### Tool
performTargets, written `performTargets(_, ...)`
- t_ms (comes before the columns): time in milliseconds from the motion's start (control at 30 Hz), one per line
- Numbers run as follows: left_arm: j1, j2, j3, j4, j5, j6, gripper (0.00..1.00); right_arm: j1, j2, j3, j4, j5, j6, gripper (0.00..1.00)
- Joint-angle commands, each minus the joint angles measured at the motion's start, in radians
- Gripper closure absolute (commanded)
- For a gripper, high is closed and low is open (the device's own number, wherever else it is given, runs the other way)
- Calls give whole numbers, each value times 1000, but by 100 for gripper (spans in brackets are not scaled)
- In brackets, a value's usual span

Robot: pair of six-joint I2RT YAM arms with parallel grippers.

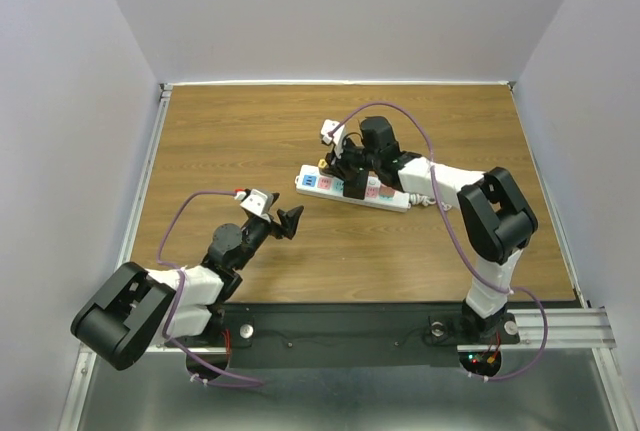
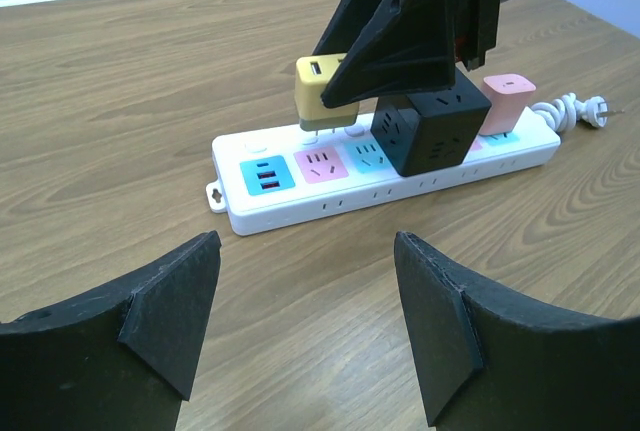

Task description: Insert the plug

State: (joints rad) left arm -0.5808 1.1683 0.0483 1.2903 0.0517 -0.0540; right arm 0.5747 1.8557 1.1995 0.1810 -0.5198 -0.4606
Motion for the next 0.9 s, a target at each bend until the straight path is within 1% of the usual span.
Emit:
performTargets(0,2,-9,22,190,0,8,20,-16,3,57,-12,-87,-38,100)
performTargets(333,4,11,33,187,7,8,20,-19,48,113,-92,-146,-75,100)
performTargets(867,2,17,33,190,10,8,20,-19,96,163,-156,-164,-95,100)
